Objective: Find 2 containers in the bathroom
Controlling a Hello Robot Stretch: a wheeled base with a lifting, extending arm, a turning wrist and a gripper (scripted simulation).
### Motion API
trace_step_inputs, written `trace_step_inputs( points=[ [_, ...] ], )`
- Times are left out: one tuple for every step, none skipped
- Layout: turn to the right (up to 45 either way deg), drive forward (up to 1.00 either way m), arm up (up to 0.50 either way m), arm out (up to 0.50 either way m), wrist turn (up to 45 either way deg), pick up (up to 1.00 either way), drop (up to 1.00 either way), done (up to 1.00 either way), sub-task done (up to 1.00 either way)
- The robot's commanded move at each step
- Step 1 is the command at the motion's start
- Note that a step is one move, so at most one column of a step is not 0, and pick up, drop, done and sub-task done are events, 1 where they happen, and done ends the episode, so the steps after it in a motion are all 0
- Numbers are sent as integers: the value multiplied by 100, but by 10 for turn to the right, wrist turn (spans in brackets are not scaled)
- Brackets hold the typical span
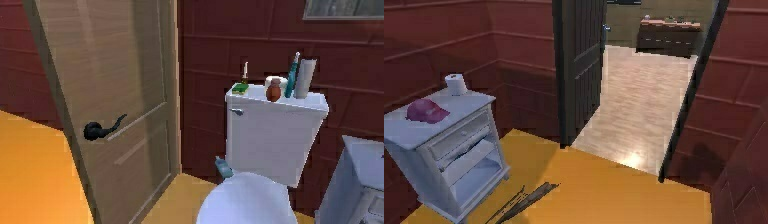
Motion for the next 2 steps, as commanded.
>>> trace_step_inputs(
  points=[
    [120,0,0,0,0,0,0,0,0],
    [0,0,0,0,0,0,0,100,0]
  ],
)
